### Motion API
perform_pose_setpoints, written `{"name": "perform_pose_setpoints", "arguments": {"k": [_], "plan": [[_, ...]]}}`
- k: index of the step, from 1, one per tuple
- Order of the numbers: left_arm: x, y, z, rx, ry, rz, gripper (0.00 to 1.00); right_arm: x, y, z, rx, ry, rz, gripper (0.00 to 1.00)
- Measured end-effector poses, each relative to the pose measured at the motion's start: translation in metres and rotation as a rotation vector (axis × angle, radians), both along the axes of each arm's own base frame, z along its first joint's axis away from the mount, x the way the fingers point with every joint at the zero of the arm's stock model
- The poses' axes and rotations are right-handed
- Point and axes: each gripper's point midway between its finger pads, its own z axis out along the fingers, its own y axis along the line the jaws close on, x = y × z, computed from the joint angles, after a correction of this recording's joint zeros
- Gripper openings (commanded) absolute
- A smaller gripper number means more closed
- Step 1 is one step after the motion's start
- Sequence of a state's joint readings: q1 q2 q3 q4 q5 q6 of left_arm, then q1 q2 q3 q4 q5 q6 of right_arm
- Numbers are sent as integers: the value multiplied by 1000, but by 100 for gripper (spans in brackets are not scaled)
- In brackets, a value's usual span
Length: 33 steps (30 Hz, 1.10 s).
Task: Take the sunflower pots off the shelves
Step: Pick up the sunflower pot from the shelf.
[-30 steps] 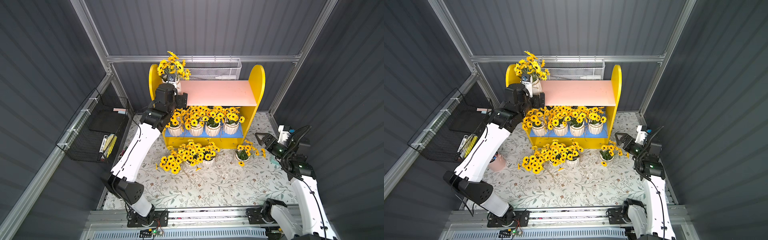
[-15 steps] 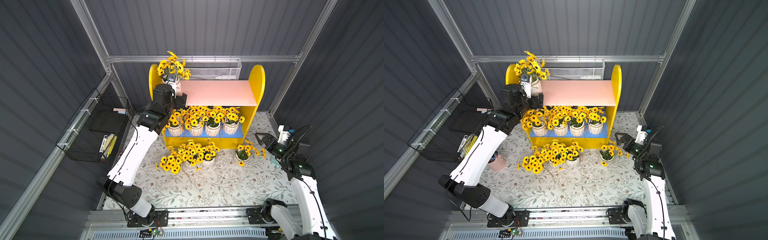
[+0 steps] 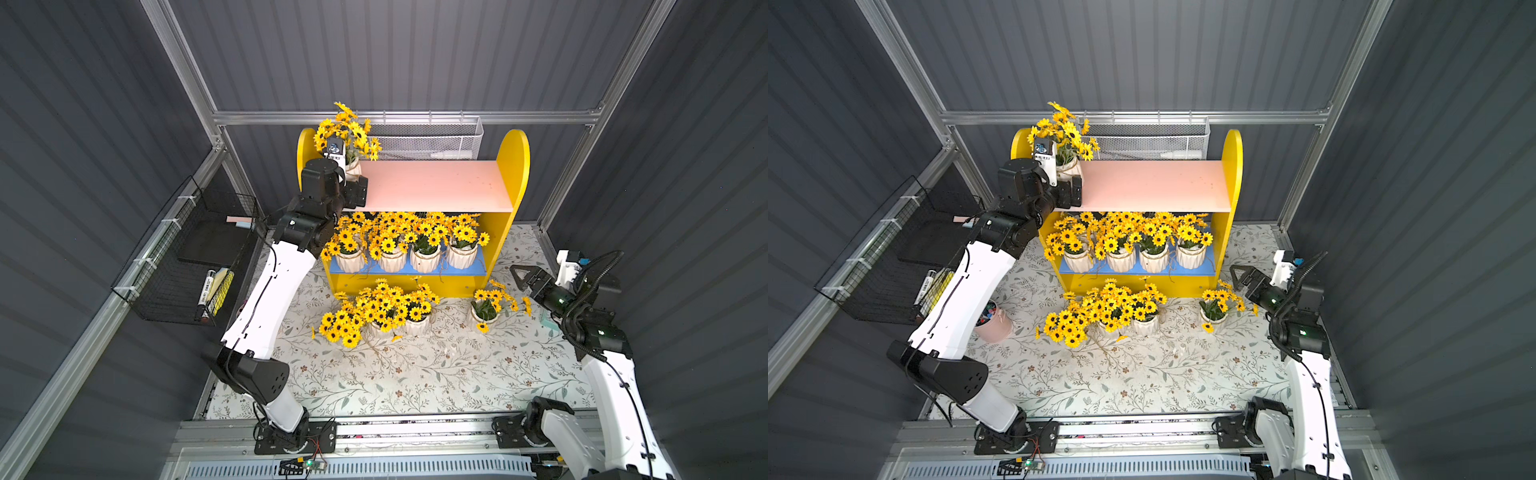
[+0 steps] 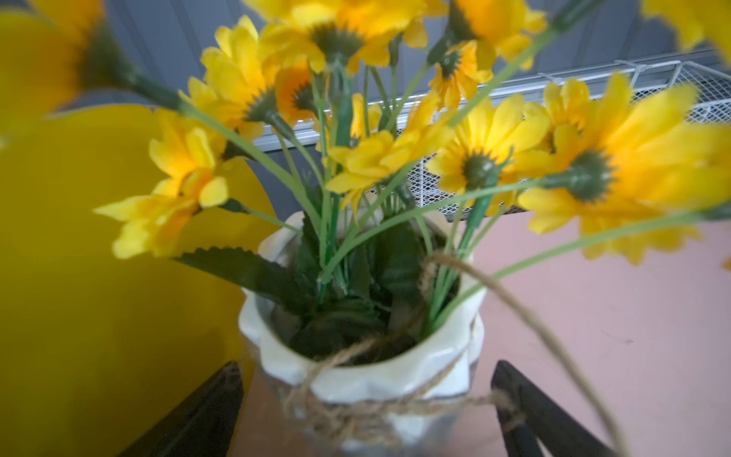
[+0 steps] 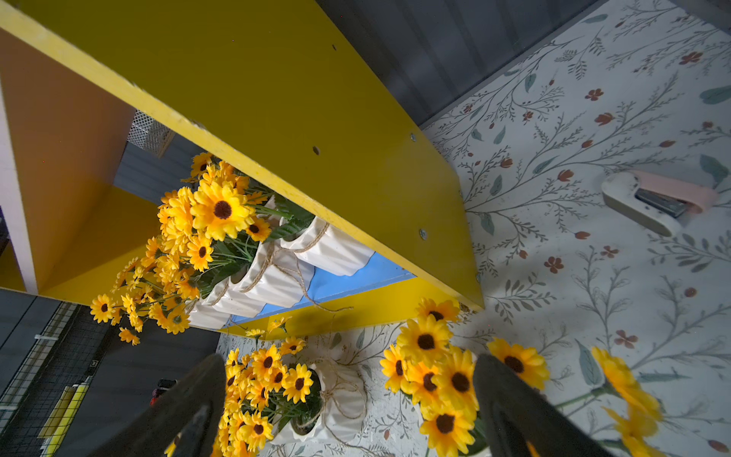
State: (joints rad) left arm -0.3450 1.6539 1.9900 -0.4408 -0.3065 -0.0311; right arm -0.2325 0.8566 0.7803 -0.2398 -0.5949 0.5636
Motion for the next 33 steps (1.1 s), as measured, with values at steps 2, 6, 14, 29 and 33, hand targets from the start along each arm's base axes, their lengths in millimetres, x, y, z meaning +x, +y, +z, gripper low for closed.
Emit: {"name": "perform_pose_setpoints", "arguments": {"k": [2, 6, 14, 29, 33], "plan": [[2, -1, -2, -17, 6, -8, 99, 0, 0, 0, 0, 0, 0, 99], [7, -3, 0, -53, -11, -18, 99, 0, 0, 0, 0, 0, 0, 99], [14, -2, 6, -86, -56, -7, 99, 0, 0, 0, 0, -1, 1, 99], [32, 1, 2, -98, -102, 38, 100, 0, 1, 2, 1, -9, 7, 99], [38, 2, 1, -102, -117, 51, 99, 1, 1, 3, 0, -13, 9, 99]]}}
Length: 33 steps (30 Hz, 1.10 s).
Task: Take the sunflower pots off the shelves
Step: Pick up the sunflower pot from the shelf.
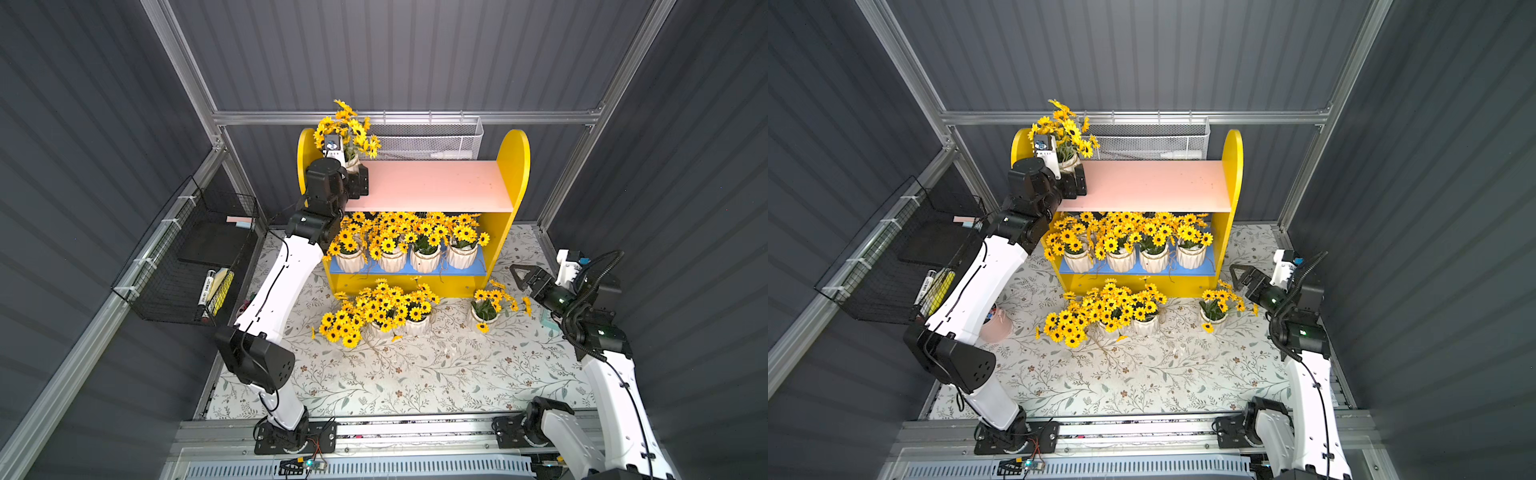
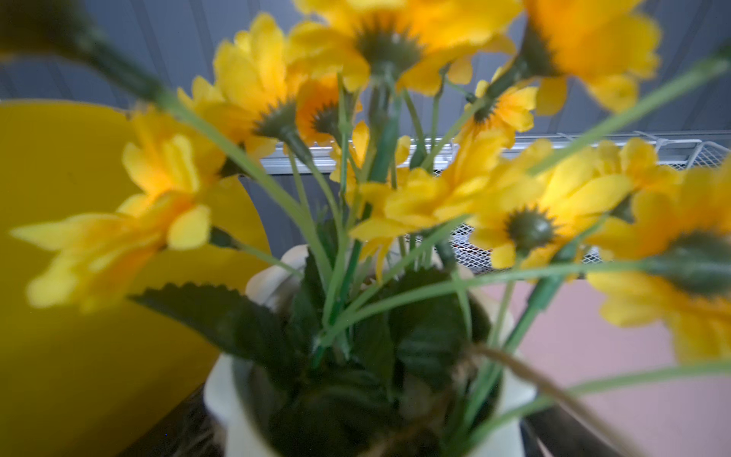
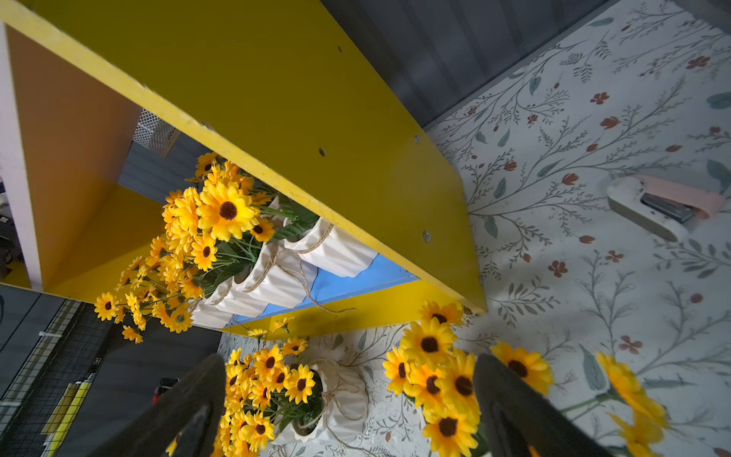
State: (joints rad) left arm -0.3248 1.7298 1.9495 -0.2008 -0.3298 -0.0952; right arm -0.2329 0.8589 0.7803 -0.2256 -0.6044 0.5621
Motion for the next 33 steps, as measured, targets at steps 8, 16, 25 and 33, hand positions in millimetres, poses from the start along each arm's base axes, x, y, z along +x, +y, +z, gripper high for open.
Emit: {"name": "perform_pose_setpoints", "arguments": {"k": [8, 16, 25, 33], "plan": [[8, 3, -2, -18, -24, 28, 100, 2, 1, 3, -6, -20, 8, 99], [10, 5, -3, -30, -40, 45, 99, 3, 2, 6, -5, -34, 19, 99], [12, 6, -5, -35, -67, 58, 94, 3, 2, 7, -6, -36, 19, 99], [8, 7, -3, -33, -84, 54, 87, 5, 2, 6, -6, -36, 19, 99]]}}
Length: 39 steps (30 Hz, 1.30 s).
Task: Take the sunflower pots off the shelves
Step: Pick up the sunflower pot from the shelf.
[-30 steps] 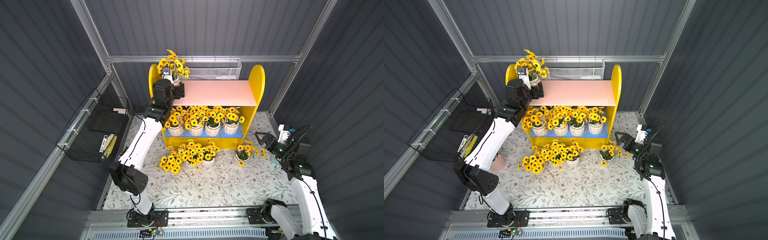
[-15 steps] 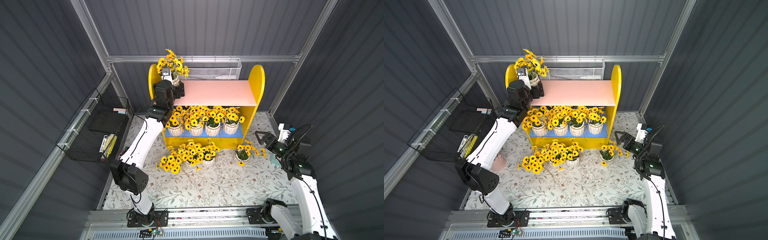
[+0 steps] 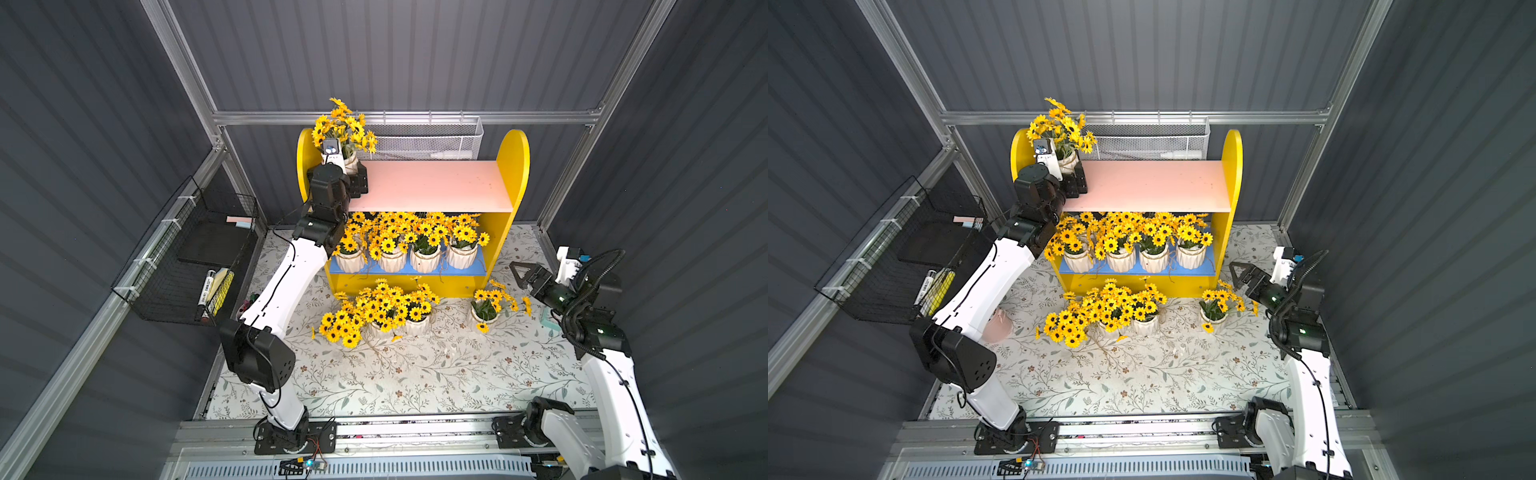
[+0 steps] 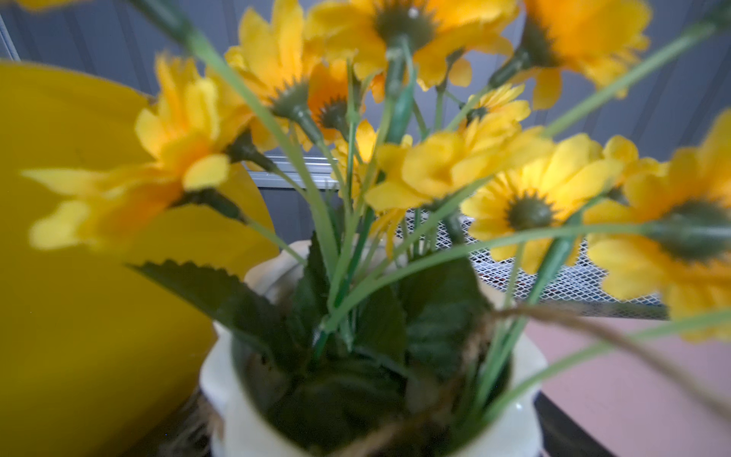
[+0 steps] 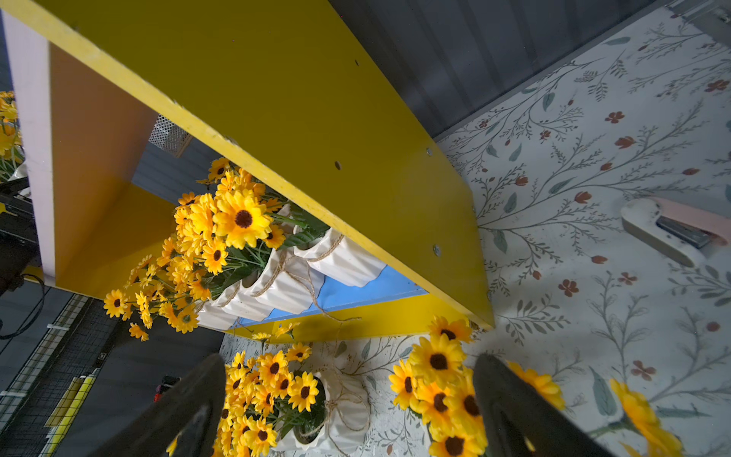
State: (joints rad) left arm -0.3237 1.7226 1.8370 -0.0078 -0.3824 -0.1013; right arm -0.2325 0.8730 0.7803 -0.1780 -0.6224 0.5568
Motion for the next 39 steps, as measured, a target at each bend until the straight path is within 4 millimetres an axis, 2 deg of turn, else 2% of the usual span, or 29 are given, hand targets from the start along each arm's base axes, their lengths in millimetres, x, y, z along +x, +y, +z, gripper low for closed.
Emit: {"name": "perform_pose_setpoints", "arguments": {"k": [7, 14, 17, 21, 28, 39], "plan": [[-6, -1, 1, 5, 6, -20, 82, 2, 0, -2, 1, 4, 0, 99], [-15, -11, 1, 14, 31, -106, 82, 3, -1, -2, 2, 6, 0, 99], [-22, -18, 1, 19, 44, -161, 84, 3, 0, -2, 3, 7, 1, 99], [-28, -25, 1, 31, 57, -221, 99, 4, 0, -4, 7, 12, 5, 99], [-35, -36, -1, 58, 65, -299, 100, 6, 2, -7, 17, 24, 19, 99], [-34, -39, 0, 87, 66, -315, 99, 5, 2, -6, 17, 19, 22, 99]]}}
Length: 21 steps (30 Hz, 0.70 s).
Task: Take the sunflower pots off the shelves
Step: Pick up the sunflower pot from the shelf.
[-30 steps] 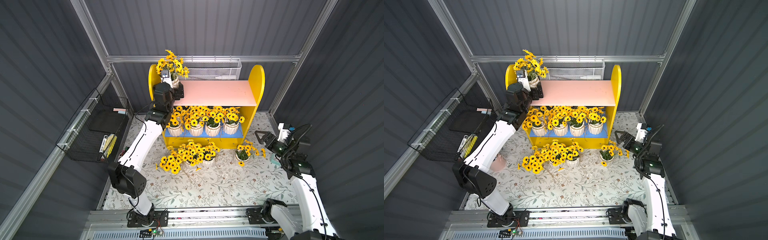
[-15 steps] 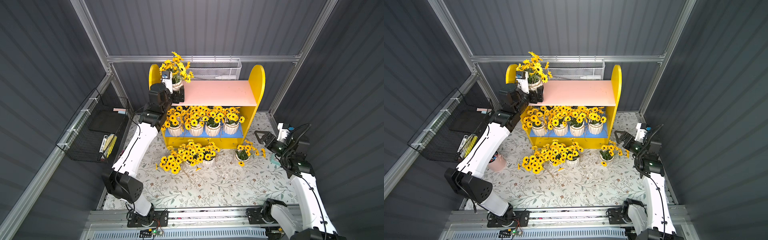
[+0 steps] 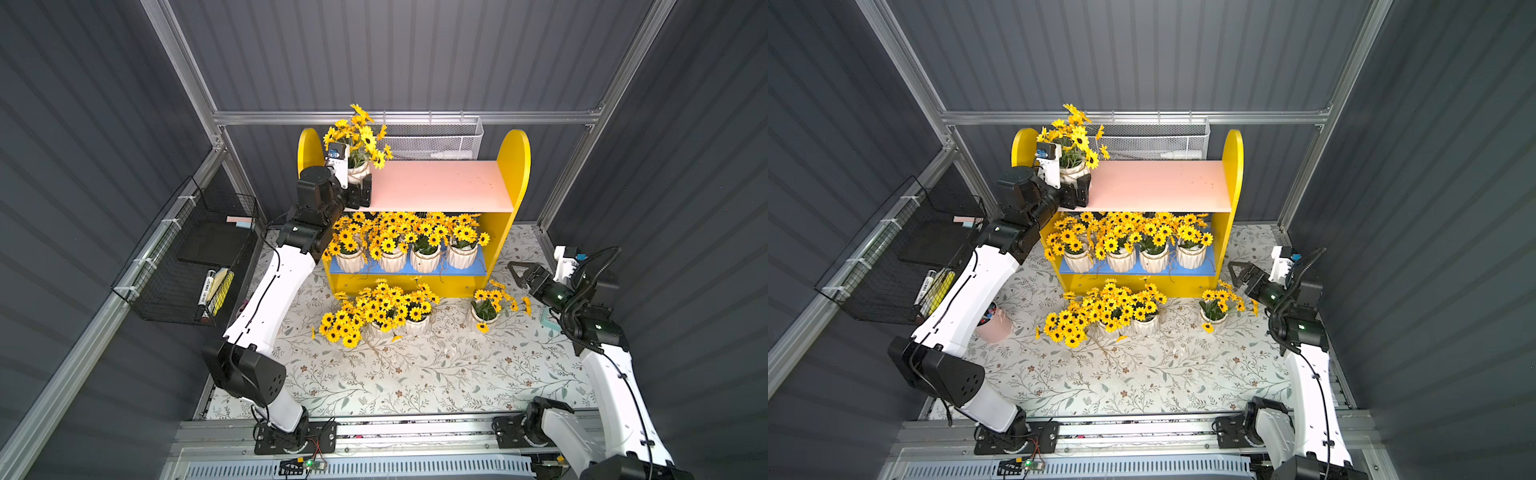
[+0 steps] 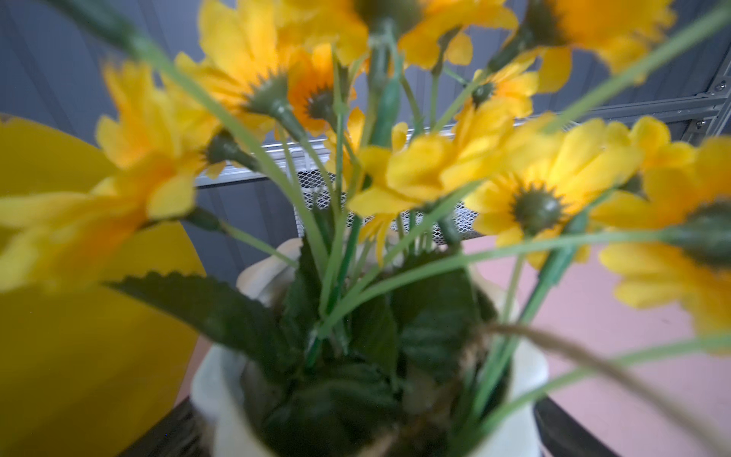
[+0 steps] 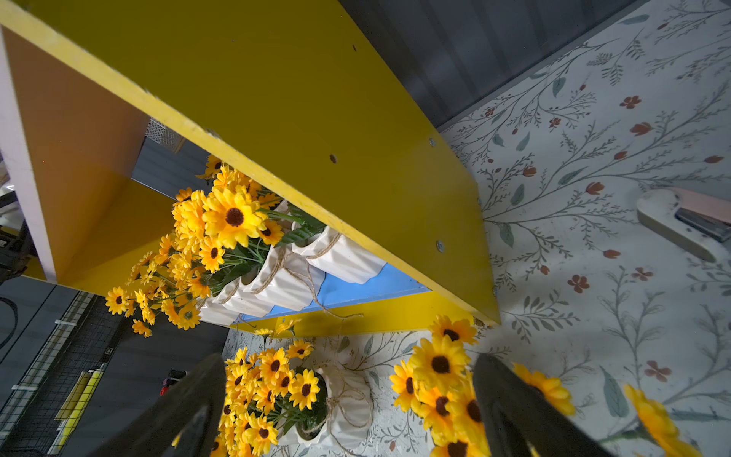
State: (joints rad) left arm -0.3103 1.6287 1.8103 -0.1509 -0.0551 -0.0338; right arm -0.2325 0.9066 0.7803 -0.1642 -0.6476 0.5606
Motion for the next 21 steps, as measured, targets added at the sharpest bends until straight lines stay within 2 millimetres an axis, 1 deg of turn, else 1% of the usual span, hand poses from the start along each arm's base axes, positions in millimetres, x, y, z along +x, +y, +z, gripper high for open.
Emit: {"name": "perform_pose_setpoints", "arguments": {"k": [14, 21], "plan": [[2, -2, -1, -26, 3, -12, 99, -1, 0, 1, -2, -5, -1, 99], [1, -3, -1, -10, 2, -23, 99, -1, 0, 2, -1, -5, 0, 99]]}}
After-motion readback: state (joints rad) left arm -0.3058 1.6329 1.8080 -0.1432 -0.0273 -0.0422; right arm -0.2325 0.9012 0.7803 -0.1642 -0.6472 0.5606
